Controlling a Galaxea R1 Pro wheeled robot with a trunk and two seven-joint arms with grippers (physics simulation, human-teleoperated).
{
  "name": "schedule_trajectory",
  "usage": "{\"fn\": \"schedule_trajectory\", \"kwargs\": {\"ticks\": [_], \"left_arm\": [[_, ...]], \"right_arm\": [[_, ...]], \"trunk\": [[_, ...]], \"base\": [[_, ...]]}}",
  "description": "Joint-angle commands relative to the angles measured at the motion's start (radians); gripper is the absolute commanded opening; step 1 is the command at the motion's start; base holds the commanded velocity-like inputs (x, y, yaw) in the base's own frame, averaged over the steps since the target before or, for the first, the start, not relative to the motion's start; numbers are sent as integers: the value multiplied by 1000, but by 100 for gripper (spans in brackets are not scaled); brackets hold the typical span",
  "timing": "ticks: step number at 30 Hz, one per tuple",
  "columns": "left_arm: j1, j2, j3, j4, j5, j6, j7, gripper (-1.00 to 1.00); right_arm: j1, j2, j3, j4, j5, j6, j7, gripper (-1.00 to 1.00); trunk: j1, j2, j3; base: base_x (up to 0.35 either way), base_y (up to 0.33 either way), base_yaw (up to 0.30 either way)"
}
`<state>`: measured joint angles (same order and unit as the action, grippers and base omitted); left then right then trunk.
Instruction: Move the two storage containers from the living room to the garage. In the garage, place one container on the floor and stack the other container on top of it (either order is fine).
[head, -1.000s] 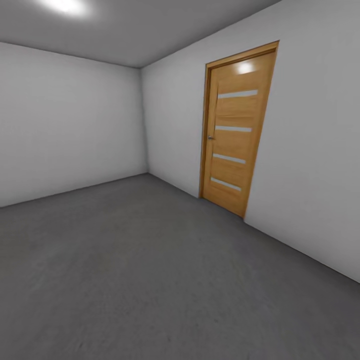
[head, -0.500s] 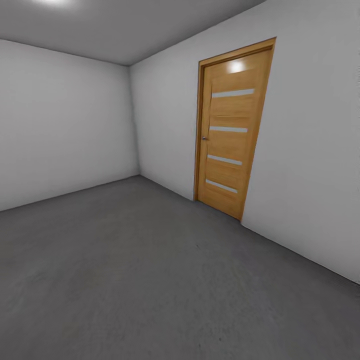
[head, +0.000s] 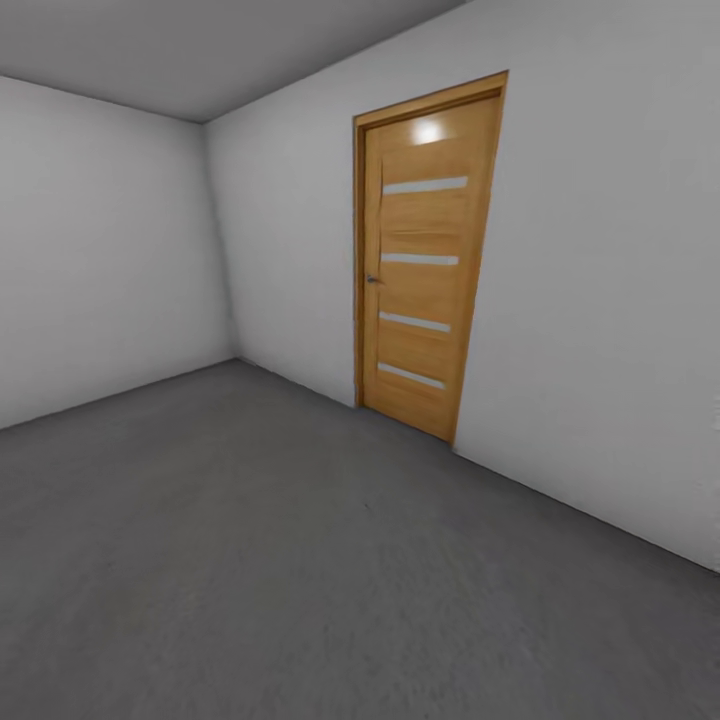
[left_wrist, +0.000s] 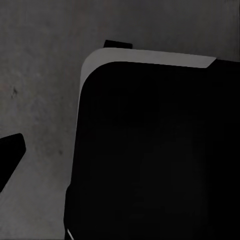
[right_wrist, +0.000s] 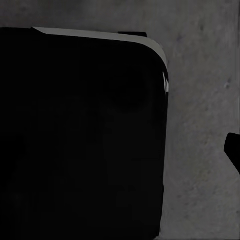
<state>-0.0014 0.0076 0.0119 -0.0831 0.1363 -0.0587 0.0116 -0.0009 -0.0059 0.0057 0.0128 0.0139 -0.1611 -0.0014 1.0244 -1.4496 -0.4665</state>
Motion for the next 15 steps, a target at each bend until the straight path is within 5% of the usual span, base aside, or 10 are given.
{"fn": "schedule_trajectory", "kwargs": {"ticks": [1, 15], "left_arm": [[0, 0, 0, 0, 7, -3, 1, 100], [0, 0, 0, 0, 8, -3, 1, 100]], "right_arm": [[-1, 0, 0, 1, 1, -5, 0, 100], [-1, 0, 1, 1, 2, -3, 2, 100]], "trunk": [[1, 0, -1], [1, 0, -1]], "base": [[321, 3, -222], [321, 1, -42]]}}
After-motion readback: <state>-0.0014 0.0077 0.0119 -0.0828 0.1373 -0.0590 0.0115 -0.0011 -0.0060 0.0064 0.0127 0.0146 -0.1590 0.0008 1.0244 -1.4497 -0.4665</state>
